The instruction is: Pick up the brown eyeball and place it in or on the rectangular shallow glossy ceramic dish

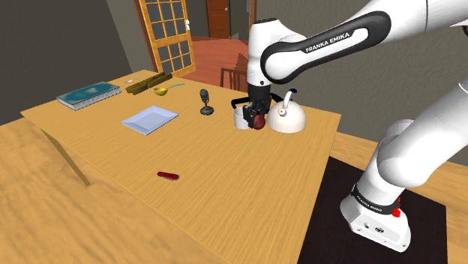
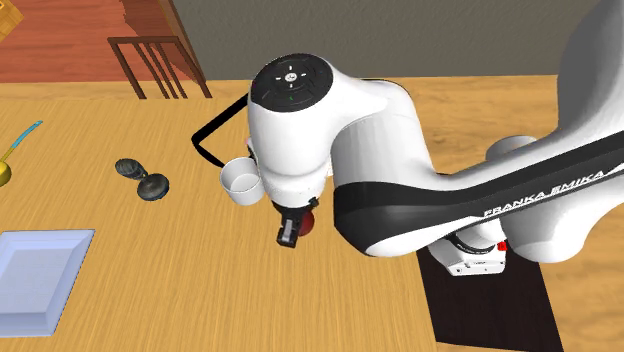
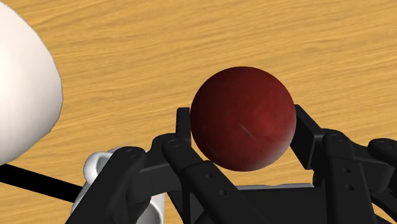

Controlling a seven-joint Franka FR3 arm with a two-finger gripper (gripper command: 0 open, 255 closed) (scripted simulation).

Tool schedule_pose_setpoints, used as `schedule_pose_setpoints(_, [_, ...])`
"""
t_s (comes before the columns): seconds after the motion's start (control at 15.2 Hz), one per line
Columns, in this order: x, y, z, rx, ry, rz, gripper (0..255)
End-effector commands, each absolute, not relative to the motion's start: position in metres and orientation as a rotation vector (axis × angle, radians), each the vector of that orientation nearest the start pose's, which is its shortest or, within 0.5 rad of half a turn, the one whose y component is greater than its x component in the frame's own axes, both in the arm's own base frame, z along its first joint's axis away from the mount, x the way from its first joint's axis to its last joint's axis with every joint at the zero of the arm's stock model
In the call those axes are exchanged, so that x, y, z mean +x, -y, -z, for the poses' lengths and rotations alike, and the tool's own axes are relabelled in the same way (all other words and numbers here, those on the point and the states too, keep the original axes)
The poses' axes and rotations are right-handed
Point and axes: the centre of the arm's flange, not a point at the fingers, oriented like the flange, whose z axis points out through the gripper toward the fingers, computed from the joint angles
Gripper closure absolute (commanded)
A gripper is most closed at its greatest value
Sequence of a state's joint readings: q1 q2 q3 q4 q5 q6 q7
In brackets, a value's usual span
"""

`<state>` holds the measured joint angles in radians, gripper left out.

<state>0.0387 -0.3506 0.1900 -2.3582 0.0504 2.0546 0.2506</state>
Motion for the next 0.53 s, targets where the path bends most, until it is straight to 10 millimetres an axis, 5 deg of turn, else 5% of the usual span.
schedule_pose_setpoints(0.0, [0.447,-0.086,-0.466,-3.149,-0.085,0.071,255])
schedule_pose_setpoints(0.46, [0.499,-0.009,-0.467,-3.149,-0.085,0.071,255])
